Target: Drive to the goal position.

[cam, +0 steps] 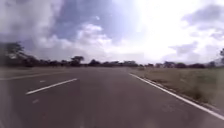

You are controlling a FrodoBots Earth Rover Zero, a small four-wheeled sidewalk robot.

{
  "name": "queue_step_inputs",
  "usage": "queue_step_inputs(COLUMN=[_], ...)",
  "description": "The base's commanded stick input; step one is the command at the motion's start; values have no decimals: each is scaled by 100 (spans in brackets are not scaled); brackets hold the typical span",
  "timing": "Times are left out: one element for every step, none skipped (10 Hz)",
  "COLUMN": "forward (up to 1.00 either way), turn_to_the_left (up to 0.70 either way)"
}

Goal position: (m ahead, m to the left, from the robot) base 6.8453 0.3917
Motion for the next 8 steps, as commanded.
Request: queue_step_inputs(forward=[100, 100, 100, 100, 100, 100, 100, 100], turn_to_the_left=[-3, -13, -23, -33, 0, 0, 0, 0])
